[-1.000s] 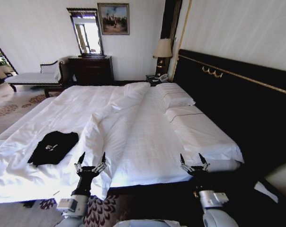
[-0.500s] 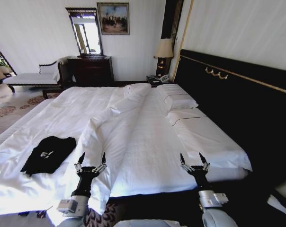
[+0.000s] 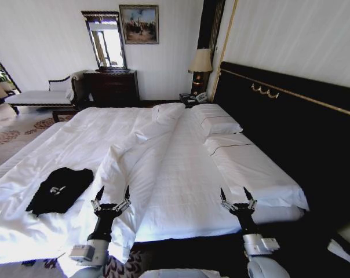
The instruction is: Fold the clothes on the bed.
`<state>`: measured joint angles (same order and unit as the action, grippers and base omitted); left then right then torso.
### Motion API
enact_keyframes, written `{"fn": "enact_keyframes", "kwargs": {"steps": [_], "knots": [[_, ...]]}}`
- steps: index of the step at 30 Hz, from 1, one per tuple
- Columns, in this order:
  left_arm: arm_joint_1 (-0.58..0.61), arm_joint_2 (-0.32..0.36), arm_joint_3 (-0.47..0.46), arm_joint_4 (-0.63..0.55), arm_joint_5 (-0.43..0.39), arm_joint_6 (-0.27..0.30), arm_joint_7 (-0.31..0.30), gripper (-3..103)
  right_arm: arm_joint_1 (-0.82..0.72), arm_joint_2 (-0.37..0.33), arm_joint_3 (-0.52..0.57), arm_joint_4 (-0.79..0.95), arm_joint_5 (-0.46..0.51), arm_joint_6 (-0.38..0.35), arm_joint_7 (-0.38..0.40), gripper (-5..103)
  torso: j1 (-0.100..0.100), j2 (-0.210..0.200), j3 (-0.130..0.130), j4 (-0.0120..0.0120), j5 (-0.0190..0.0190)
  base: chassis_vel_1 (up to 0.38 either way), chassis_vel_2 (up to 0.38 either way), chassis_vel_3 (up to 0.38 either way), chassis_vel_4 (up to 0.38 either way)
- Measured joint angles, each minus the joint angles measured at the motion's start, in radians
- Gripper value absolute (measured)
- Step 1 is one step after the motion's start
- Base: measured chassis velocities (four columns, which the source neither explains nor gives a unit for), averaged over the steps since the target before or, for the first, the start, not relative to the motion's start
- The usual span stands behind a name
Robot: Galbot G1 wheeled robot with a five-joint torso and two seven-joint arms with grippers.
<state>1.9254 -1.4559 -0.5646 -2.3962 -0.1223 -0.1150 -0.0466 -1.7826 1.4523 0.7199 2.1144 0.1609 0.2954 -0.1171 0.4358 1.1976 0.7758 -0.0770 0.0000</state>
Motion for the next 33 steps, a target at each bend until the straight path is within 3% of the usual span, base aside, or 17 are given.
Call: {"fn": "enact_keyframes", "kwargs": {"steps": [19,33], "knots": [[0.003,-0.001,-0.008,0.001,-0.018,-0.005,-0.004,100,-0.003,0.013,-0.006,-0.012,-0.016,0.017,-0.016,100,0.000,0.000,0.000,-0.0001,0.0001,0.000,0.000,0.000,0.000],[0.007,-0.007,-0.001,0.001,-0.003,-0.007,-0.007,100,-0.003,0.009,-0.006,-0.006,-0.011,0.018,-0.014,100,0.000,0.000,0.000,-0.0001,-0.0002,0.127,0.115,-0.117,-0.118]]}}
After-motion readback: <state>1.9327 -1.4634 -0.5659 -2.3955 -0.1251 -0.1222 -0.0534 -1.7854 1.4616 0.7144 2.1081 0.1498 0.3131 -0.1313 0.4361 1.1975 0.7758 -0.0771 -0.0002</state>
